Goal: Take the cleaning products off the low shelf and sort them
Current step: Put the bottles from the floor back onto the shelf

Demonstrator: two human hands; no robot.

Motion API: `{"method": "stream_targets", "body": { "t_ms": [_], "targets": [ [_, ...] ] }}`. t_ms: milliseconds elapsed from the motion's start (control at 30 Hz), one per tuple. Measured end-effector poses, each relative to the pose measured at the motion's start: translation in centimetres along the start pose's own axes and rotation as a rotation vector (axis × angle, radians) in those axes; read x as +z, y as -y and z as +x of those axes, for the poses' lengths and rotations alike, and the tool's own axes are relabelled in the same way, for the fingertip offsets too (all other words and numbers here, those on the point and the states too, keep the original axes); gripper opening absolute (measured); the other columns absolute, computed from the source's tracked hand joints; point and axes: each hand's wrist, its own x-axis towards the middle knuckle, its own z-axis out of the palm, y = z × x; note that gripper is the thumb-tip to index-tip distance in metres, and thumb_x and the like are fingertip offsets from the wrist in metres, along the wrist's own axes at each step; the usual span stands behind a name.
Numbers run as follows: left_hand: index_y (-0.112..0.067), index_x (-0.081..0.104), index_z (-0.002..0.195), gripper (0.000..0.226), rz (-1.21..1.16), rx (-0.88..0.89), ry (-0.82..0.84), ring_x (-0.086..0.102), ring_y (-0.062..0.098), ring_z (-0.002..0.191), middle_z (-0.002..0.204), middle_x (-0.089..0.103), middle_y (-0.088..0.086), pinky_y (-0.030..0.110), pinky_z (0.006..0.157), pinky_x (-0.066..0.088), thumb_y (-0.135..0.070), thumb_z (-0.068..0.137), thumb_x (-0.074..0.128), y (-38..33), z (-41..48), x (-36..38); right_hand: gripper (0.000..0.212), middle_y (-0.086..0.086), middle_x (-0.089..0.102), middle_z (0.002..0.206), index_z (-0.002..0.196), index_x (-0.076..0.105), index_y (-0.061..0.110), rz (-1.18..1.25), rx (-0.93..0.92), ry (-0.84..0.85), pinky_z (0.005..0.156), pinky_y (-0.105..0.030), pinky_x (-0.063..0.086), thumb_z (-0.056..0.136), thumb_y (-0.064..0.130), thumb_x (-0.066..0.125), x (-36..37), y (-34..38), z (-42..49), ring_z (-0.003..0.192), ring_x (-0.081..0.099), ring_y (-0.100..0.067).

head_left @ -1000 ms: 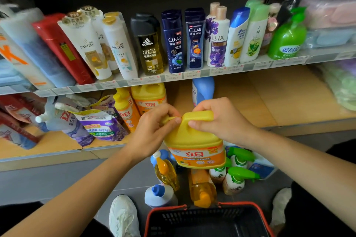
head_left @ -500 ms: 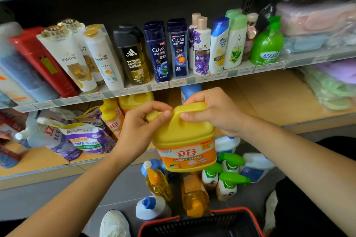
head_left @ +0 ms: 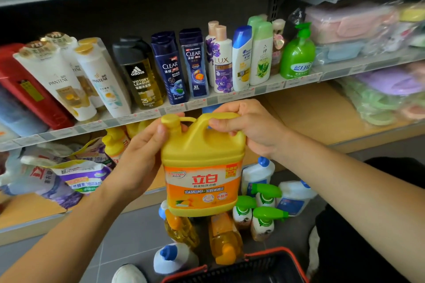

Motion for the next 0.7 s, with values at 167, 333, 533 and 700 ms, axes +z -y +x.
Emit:
{"method": "stream_targets", "body": {
  "t_ms": [167, 333, 533, 700],
  "targets": [
    [-0.016, 0.063, 0.133, 0.05, 0.072, 0.052, 0.021, 0.064, 0.026, 0.12, 0.132, 0.067, 0.003, 0.038, 0.092, 0.058, -0.048, 0.095, 0.056, -0.4, -0.4, -0.2, 0.032, -0.007, 0.064, 0.077, 0.089, 0.074, 0.005, 0.028, -0.002, 0.009, 0.054, -0.017, 0.037, 0.062, 0.021, 0.081, -0.2, 0.0, -0.1, 0.068, 0.044, -0.016],
    [-0.028, 0.057, 0.141, 0.046, 0.15, 0.118, -0.006, 0.063, 0.018, 0.122, 0.135, 0.066, -0.001, 0.029, 0.09, 0.056, -0.037, 0.096, 0.057, 0.4, -1.0, -0.1, 0.038, -0.002, 0.066, 0.07, 0.096, 0.072, 0.001, 0.046, 0.01, -0.081, 0.052, -0.016, 0.041, 0.062, 0.016, 0.081, -0.2, -0.4, 0.1, 0.059, 0.047, -0.008],
    [-0.035, 0.054, 0.138, 0.056, 0.309, -0.186, 0.14, 0.063, 0.013, 0.123, 0.133, 0.067, -0.008, 0.038, 0.102, 0.054, -0.032, 0.086, 0.076, 4.3, -2.1, -2.2, 0.042, 0.006, 0.053, 0.052, 0.097, 0.071, 0.001, 0.135, -0.014, -0.232, 0.052, -0.017, 0.04, 0.061, 0.02, 0.081, -1.0, -0.4, 0.3, 0.05, 0.043, -0.005],
    [-0.038, 0.048, 0.14, 0.082, 0.243, -0.274, 0.05, 0.063, 0.014, 0.123, 0.133, 0.066, -0.007, 0.03, 0.097, 0.056, -0.04, 0.07, 0.091, 6.5, -3.2, -3.1, 0.028, 0.007, 0.036, 0.05, 0.089, 0.068, 0.004, 0.276, -0.052, -0.287, 0.049, -0.017, 0.036, 0.067, 0.019, 0.077, -1.7, -0.4, 0.6, 0.049, 0.036, -0.006]
  ]
}}
